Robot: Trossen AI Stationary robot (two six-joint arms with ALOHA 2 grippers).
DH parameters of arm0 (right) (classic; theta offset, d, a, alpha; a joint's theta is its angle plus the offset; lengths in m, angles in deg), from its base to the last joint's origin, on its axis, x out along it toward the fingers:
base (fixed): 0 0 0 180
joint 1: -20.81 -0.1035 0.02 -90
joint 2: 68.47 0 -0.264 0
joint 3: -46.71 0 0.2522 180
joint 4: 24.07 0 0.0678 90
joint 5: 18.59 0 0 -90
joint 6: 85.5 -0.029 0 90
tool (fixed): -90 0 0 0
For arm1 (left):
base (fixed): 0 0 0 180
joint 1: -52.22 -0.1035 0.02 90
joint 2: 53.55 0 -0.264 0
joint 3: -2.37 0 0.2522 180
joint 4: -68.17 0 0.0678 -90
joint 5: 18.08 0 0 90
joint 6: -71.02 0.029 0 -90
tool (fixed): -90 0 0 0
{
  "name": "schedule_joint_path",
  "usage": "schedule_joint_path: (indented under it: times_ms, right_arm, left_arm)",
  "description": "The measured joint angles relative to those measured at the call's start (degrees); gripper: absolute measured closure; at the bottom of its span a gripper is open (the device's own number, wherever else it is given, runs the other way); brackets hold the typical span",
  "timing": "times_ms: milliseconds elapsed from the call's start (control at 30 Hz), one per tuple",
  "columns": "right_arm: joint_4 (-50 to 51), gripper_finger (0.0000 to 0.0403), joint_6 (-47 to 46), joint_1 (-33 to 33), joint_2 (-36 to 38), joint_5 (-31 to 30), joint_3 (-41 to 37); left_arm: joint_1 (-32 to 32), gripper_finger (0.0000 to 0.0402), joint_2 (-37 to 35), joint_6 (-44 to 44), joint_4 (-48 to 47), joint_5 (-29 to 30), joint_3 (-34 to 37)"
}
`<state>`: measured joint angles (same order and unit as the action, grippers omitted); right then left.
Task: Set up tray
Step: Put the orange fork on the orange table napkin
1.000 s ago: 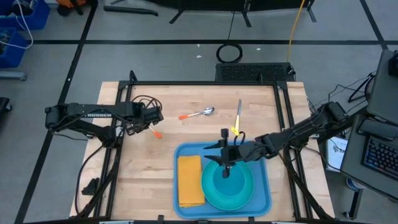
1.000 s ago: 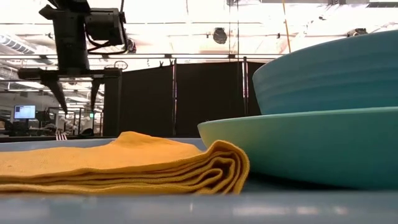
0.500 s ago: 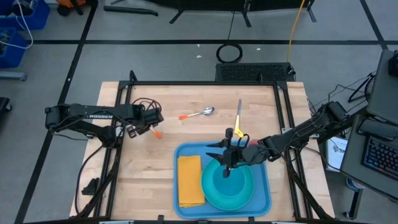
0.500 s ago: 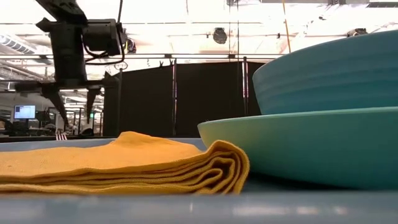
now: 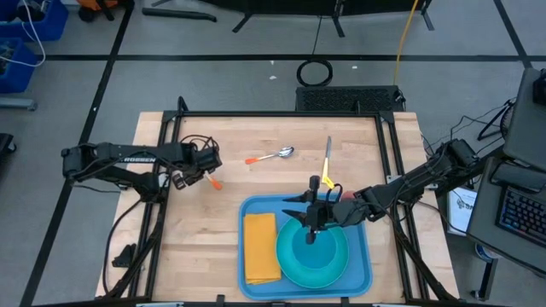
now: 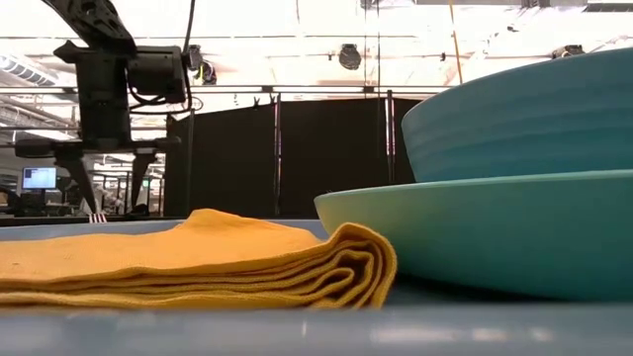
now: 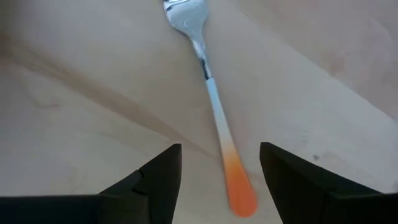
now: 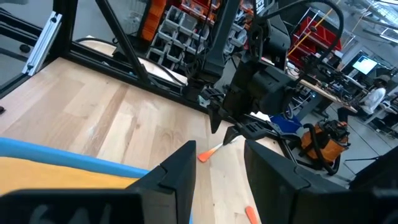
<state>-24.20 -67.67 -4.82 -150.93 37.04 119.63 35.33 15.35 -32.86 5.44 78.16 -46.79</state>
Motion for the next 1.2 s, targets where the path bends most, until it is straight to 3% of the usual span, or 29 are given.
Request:
schedule_joint_path:
  times_ms: [467,1000,1200]
  right_arm:
    - [-0.02,0.0277,0.0,0.02,-0.02,0.11,0.02]
    - [-0.02,0.0277,0.0,0.02,-0.02,0.15,0.02]
    - [-0.04,0.0277,0.0,0.02,-0.02,0.15,0.02]
  left_arm:
    - [-4.14,0.0219,0.55,2.44,11.37,-2.49,5.53]
    - [-5.37,0.0223,1.11,2.8,11.75,-4.04,7.34]
    - [-5.53,0.0287,1.16,2.82,11.45,-4.14,7.43]
